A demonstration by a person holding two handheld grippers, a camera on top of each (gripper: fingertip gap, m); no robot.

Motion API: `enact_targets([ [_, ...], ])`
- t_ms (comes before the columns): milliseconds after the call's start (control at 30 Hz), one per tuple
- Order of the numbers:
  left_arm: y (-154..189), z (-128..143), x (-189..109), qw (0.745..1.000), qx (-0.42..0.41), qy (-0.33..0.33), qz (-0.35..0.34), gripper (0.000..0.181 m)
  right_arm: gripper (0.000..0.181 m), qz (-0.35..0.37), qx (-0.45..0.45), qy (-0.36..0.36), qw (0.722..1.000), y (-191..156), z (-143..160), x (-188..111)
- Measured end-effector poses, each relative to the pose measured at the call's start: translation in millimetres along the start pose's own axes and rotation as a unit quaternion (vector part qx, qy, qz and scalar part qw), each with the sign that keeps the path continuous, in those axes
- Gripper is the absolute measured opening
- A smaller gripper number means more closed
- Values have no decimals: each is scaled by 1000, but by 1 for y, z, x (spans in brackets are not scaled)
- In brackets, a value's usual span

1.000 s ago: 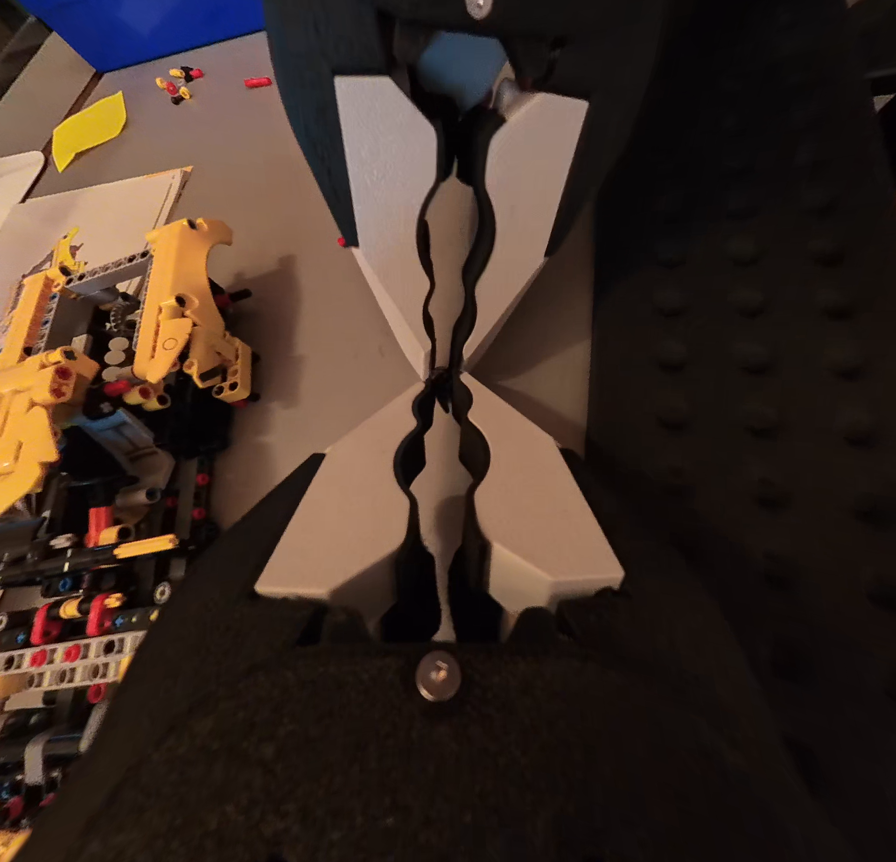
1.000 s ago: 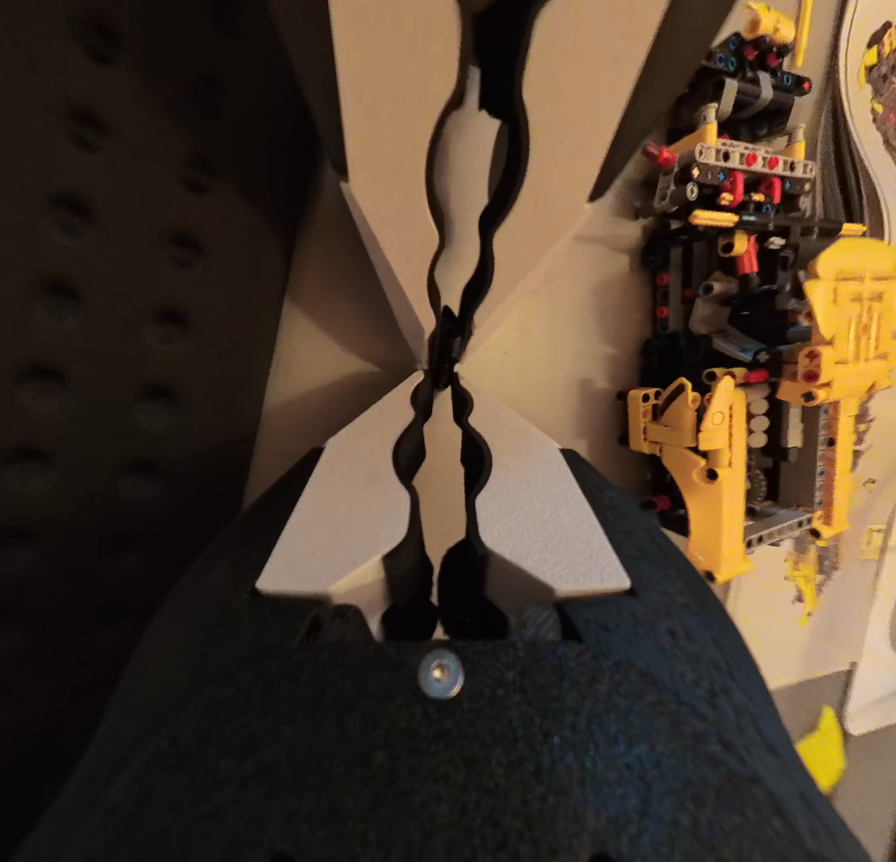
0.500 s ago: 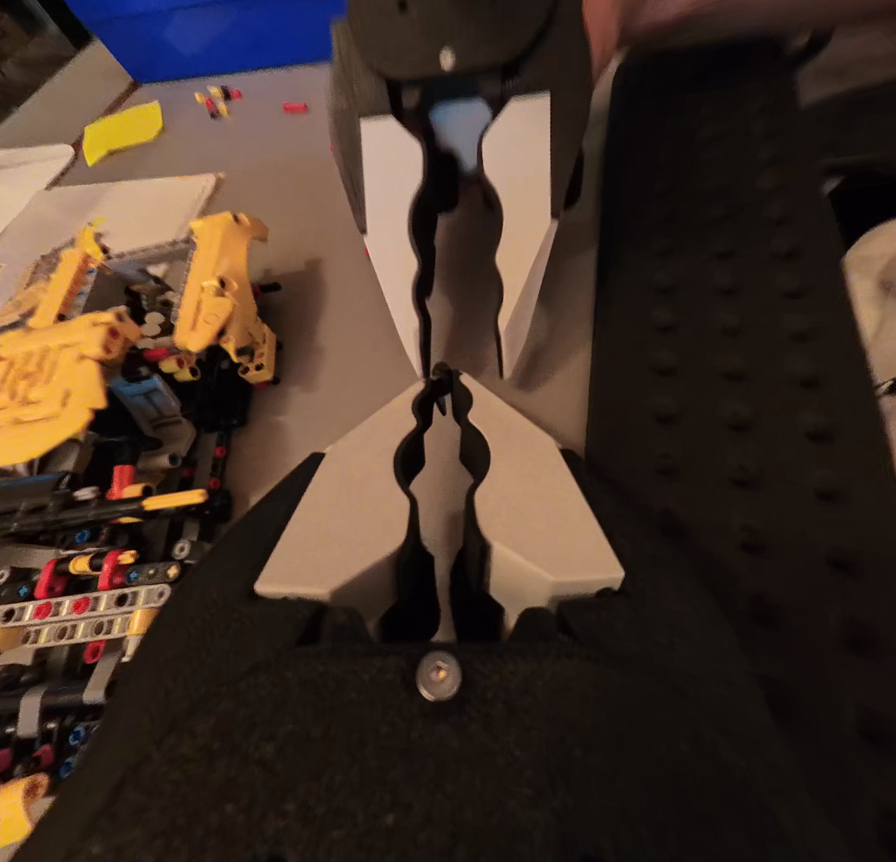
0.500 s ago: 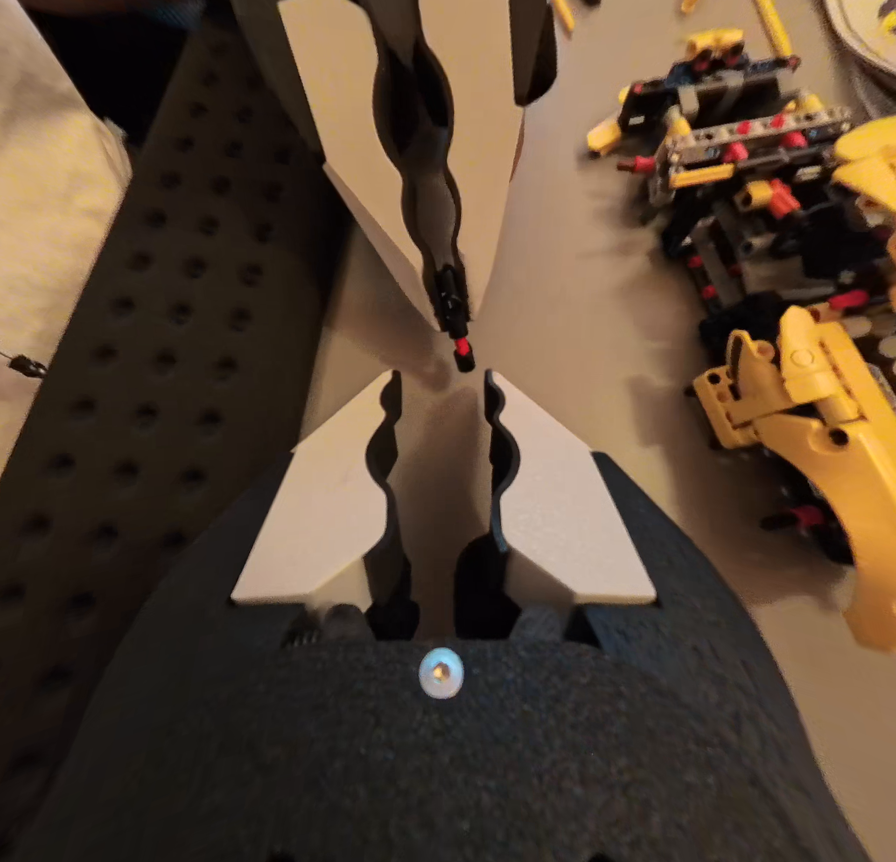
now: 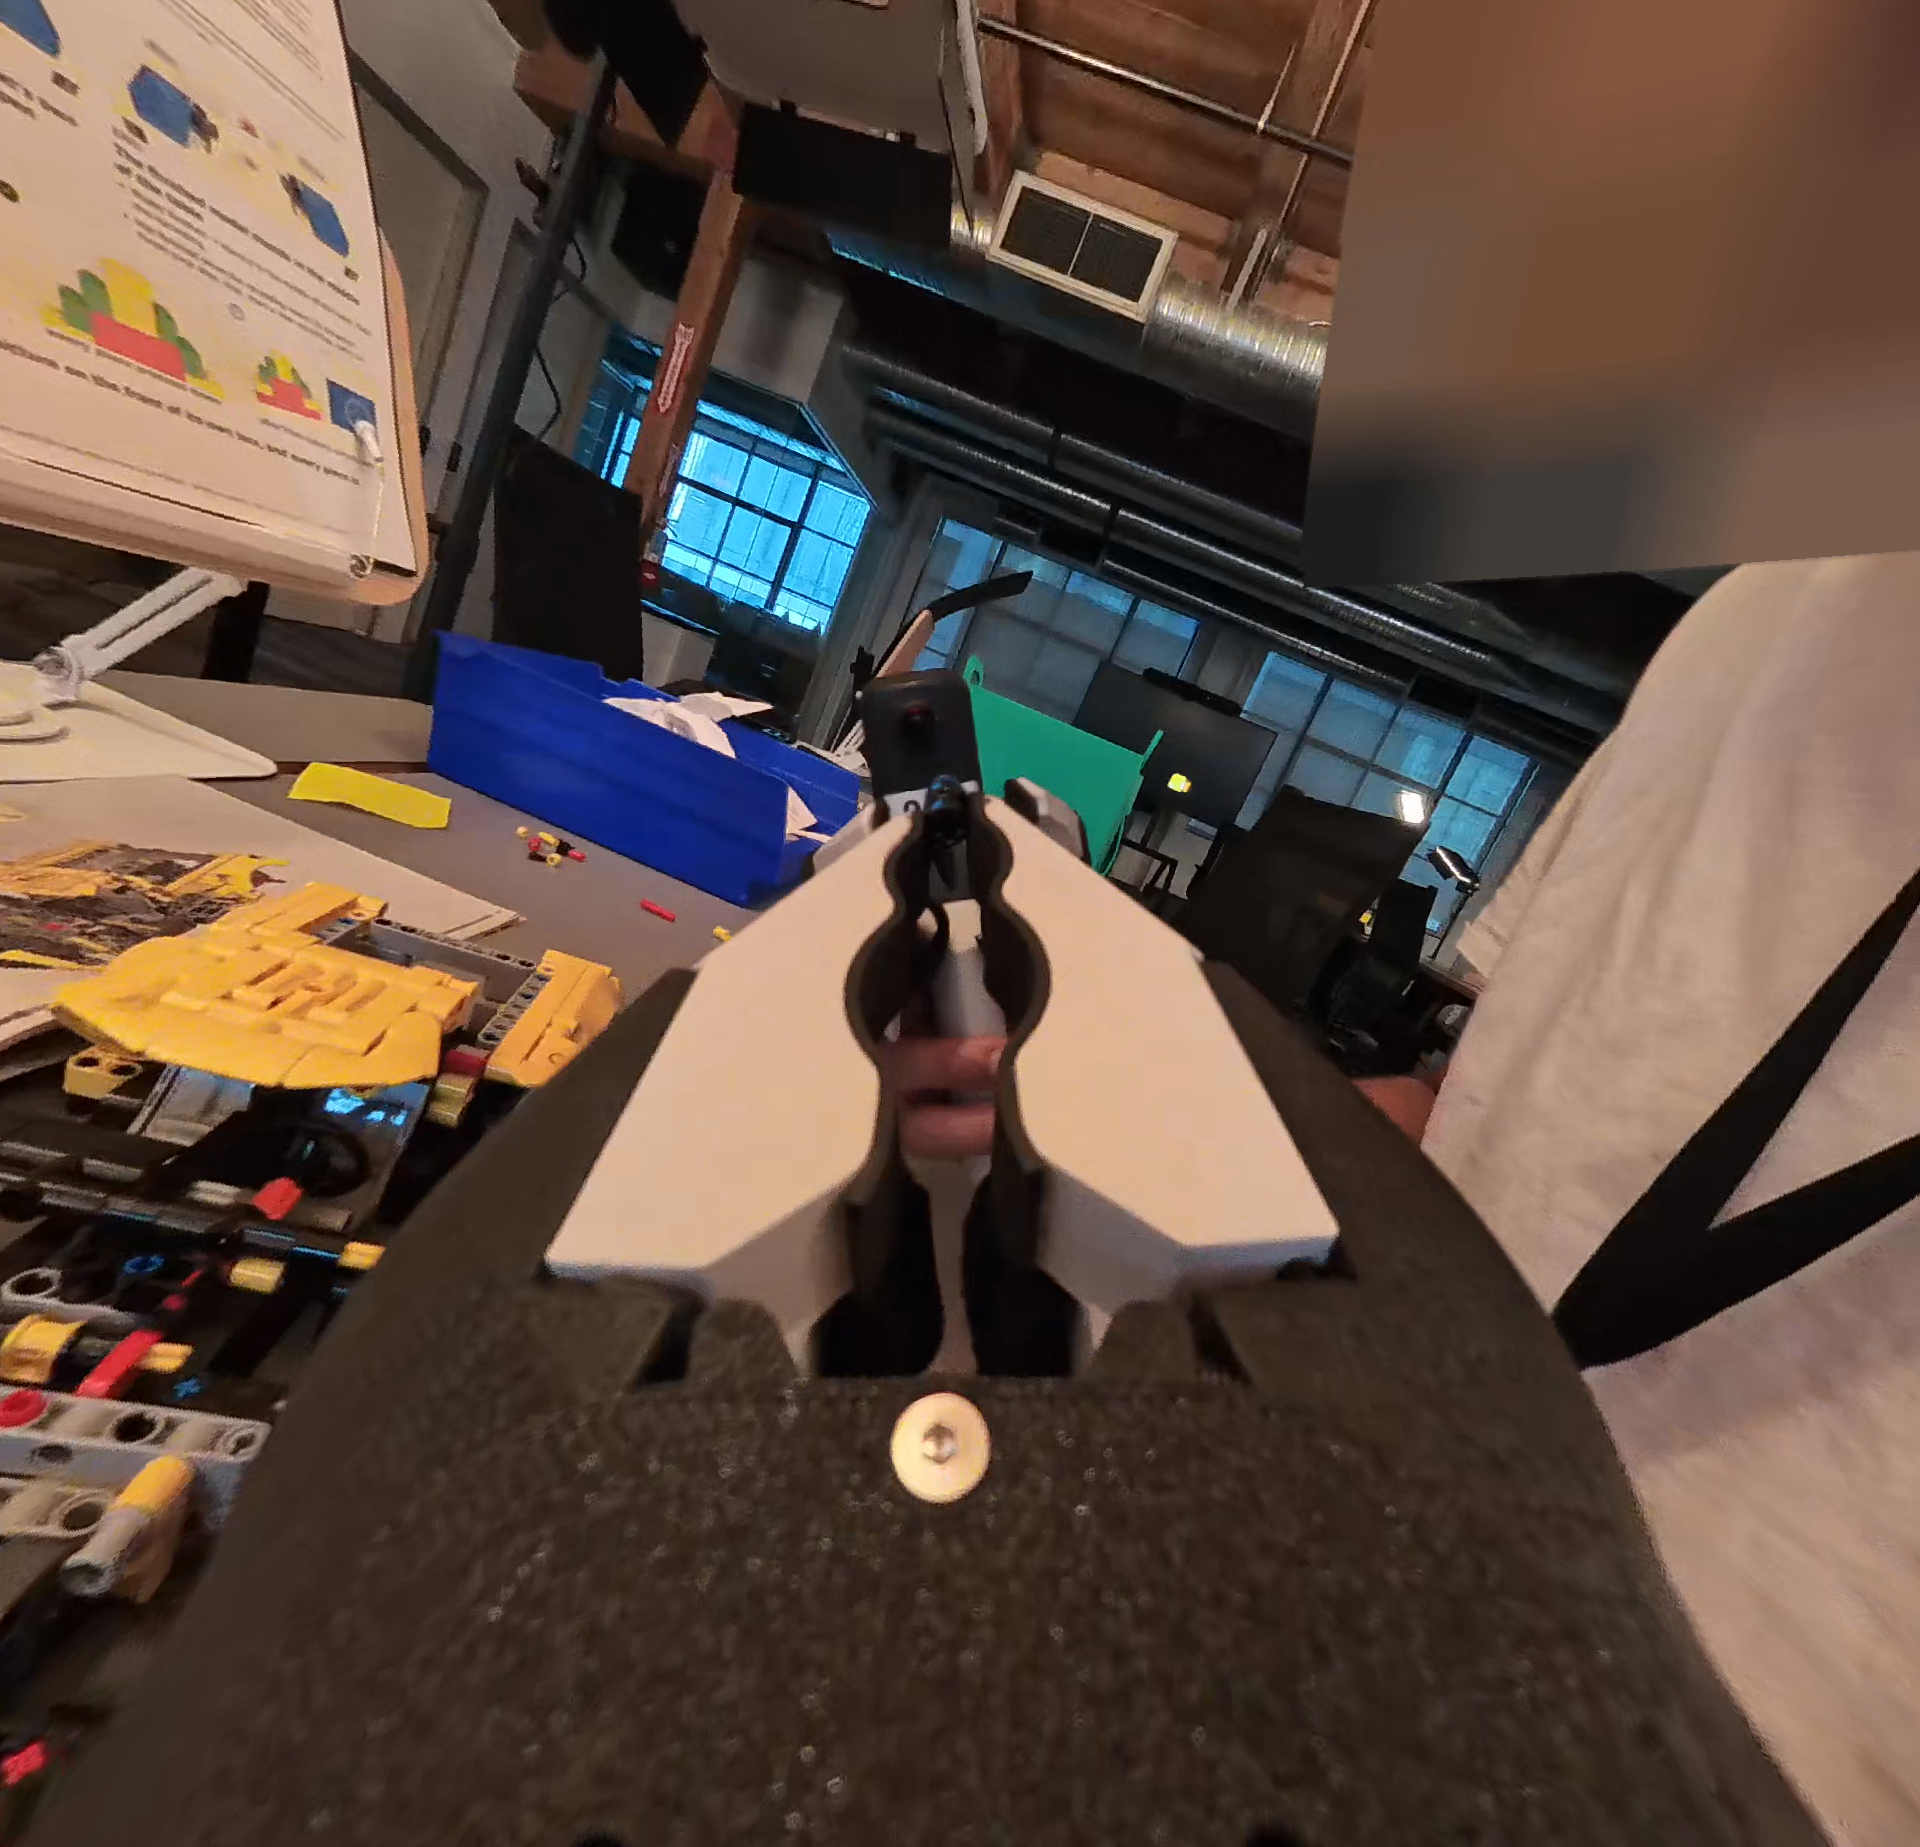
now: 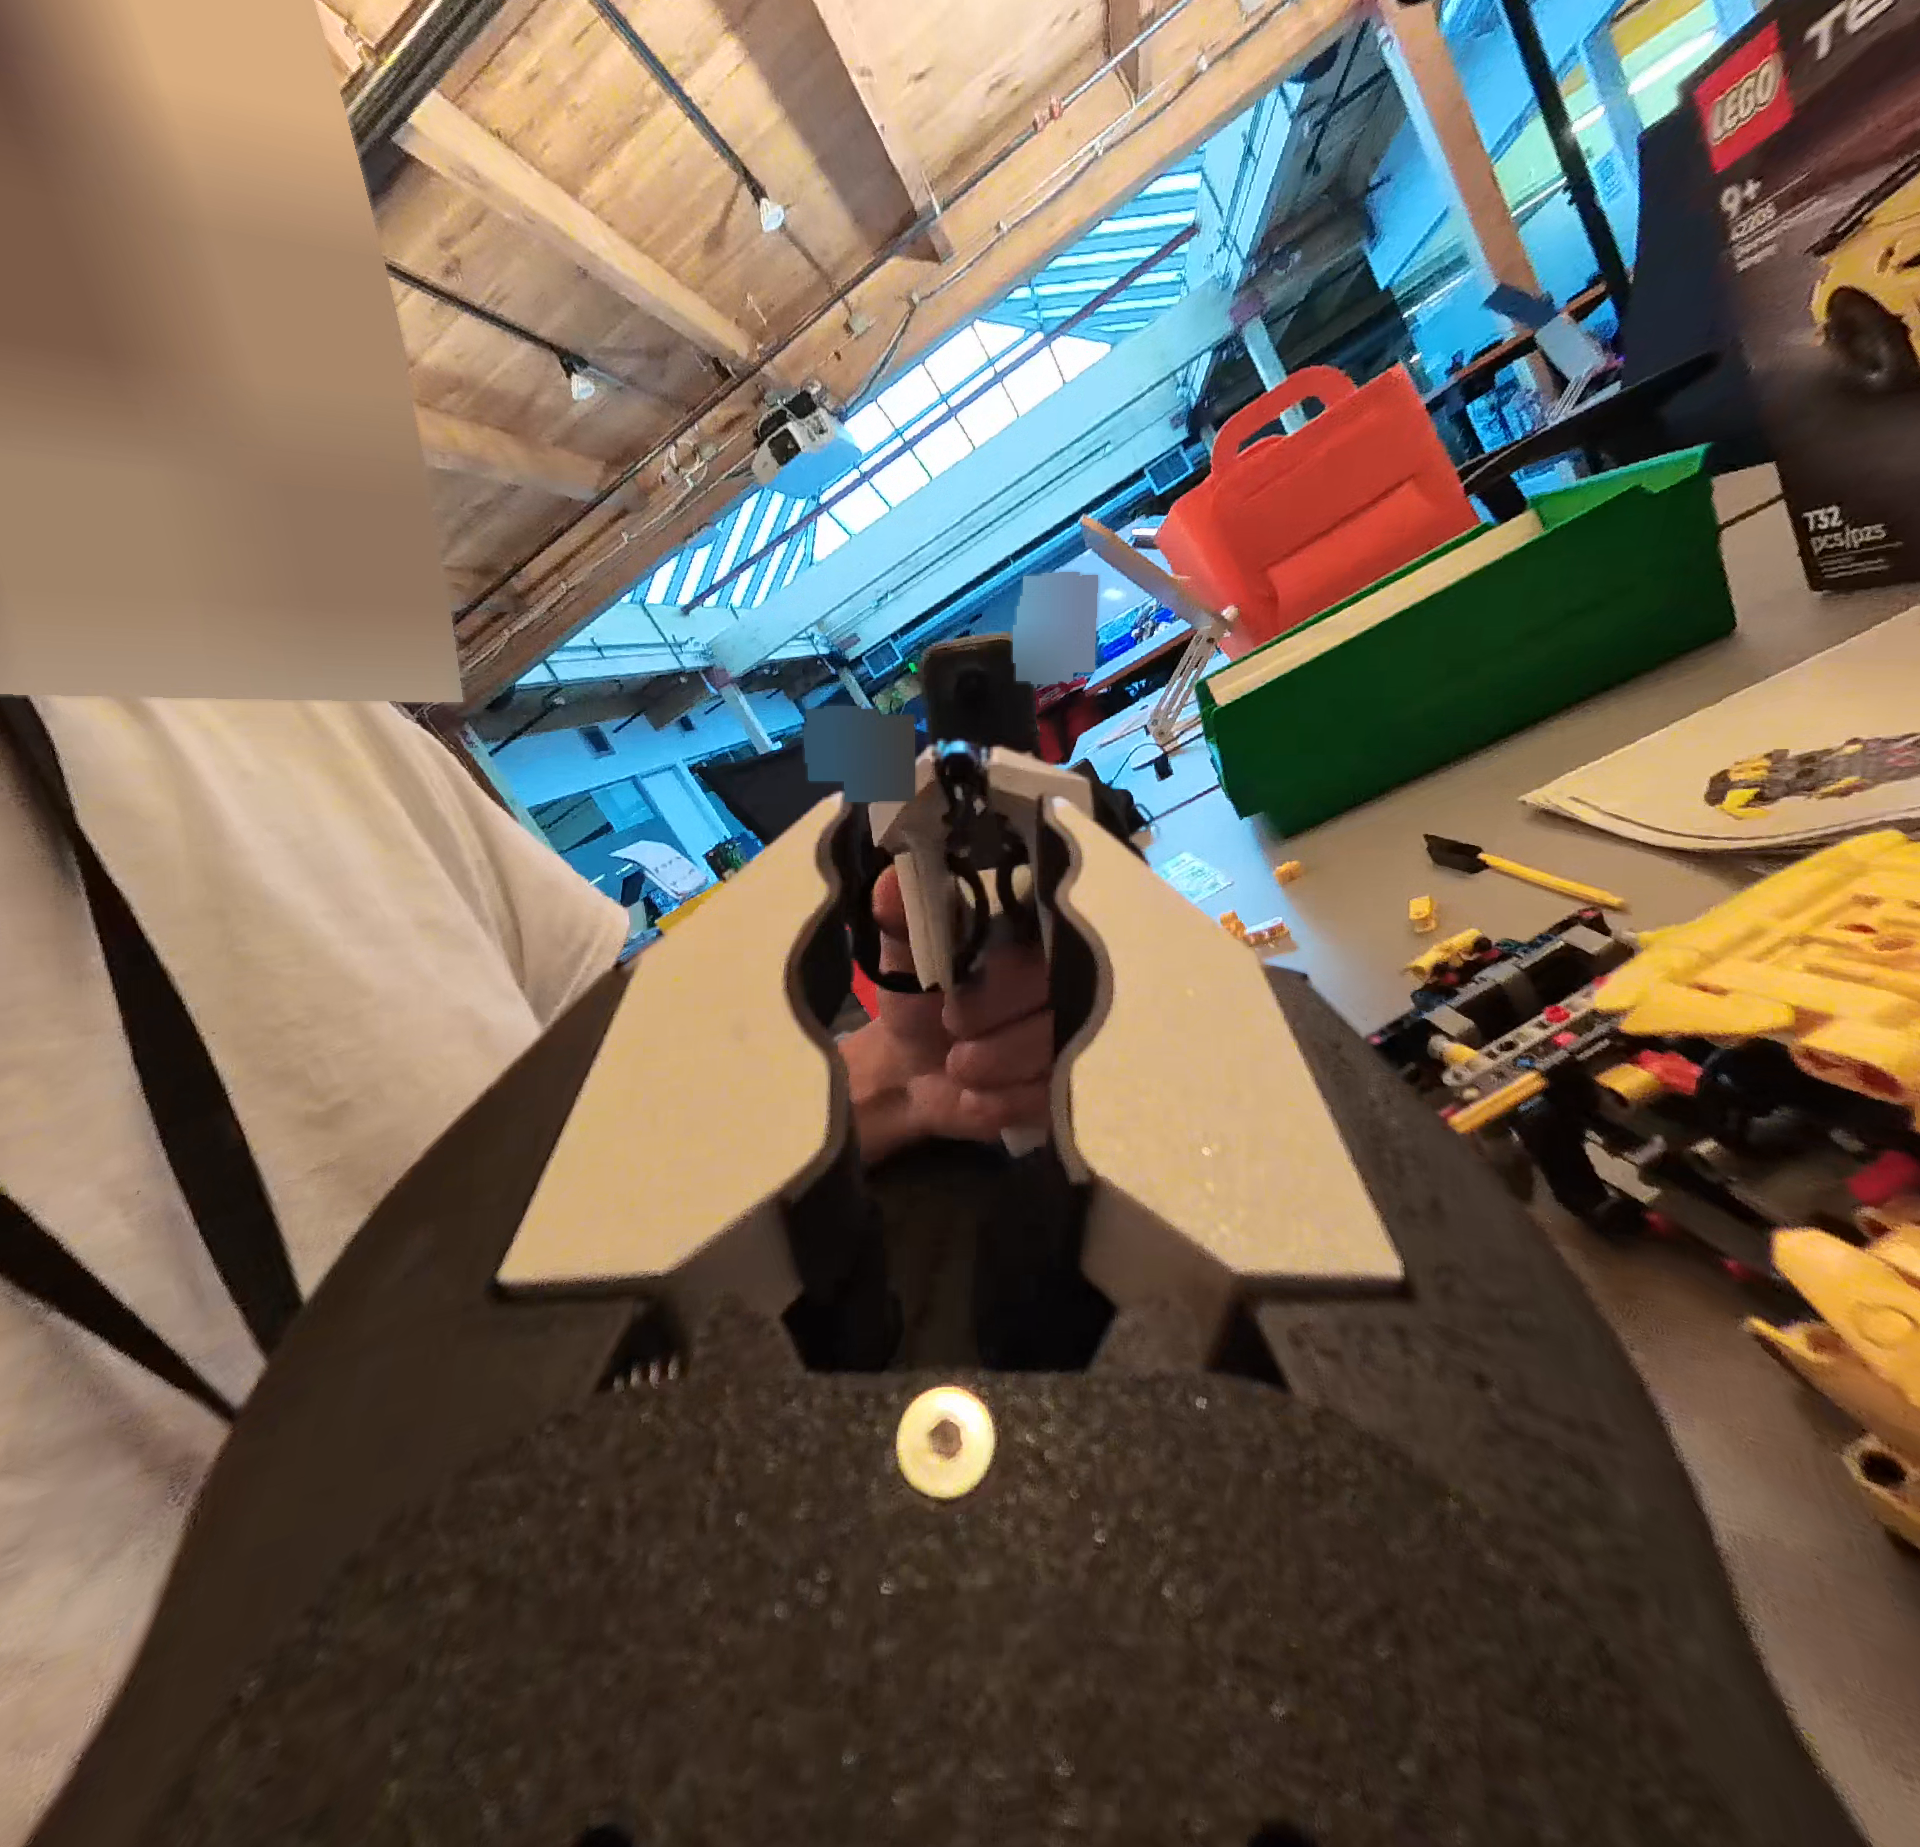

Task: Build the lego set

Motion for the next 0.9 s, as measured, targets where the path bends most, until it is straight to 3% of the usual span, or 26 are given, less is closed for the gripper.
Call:
enact_targets([
  [233,0,2,2,1000,-13,-3,7,6,7,13,-39,25,999,-4,-5,7],
  [433,0,4,3,1000,-18,-9,9,6,16,14,-49,14,999,-3,-2,6],
  [600,1,5,4,1000,-22,-12,15,6,6,19,-70,1,997,-5,1,7],
  [900,2,24,2,994,-1,-104,13,6,6,10,-52,-125,991,2,13,-7],
])
Point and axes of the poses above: each gripper's, where its closed fingertips meet, x out along the fingers, z out of its underside, y = z × x across the jaws, the point moved 5 cm from there along -x, back along the fingers, and after that the axes turned 11 degrees about z, right-handed, at the moved point
